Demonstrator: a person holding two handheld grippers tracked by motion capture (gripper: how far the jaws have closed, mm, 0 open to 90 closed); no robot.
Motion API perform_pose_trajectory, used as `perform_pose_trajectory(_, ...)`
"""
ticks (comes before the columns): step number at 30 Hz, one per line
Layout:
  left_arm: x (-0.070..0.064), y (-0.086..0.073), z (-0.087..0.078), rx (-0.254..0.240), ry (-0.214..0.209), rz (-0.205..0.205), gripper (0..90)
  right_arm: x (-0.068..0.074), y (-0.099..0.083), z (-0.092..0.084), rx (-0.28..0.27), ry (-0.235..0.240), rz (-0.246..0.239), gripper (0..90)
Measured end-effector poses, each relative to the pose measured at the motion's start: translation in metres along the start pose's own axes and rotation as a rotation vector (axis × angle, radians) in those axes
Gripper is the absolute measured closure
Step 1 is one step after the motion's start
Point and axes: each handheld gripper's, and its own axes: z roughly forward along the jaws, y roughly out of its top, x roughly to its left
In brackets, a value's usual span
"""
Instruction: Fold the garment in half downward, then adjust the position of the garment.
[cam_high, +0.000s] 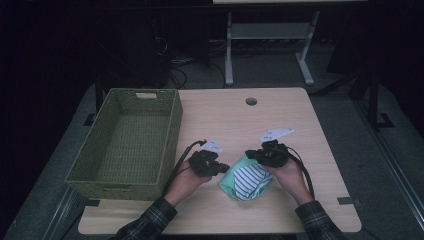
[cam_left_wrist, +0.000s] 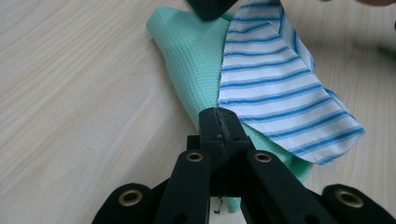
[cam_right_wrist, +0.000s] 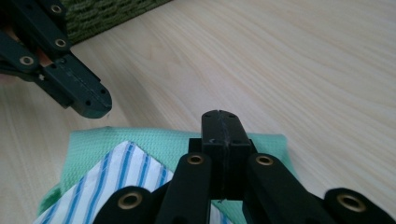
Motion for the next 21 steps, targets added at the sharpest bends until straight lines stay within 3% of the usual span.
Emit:
perform_pose_trajectory(5, -0.002, -0.001, 0.009, 0.038, -0.005, 0.034, 89.6, -0.003, -0.002, 0.012, 0.03, 0.004, 0.011, 89.8)
perform_pose_trajectory(9, -0.002, -0.004, 0.018, 0.064, 0.008, 0.028, 89.6, -0.007, -0.006, 0.021, 0.052, 0.001, 0.019, 89.8)
perform_pose_trajectory(12, 0.001, -0.007, 0.023, 0.097, 0.019, 0.048, 89.6, -0.009, -0.011, 0.029, 0.082, 0.001, 0.02, 89.8)
perform_pose_trajectory(21, 0.0, -0.008, 0.025, 0.102, 0.025, 0.045, 89.5, -0.01, -0.013, 0.033, 0.101, -0.001, 0.02, 89.8)
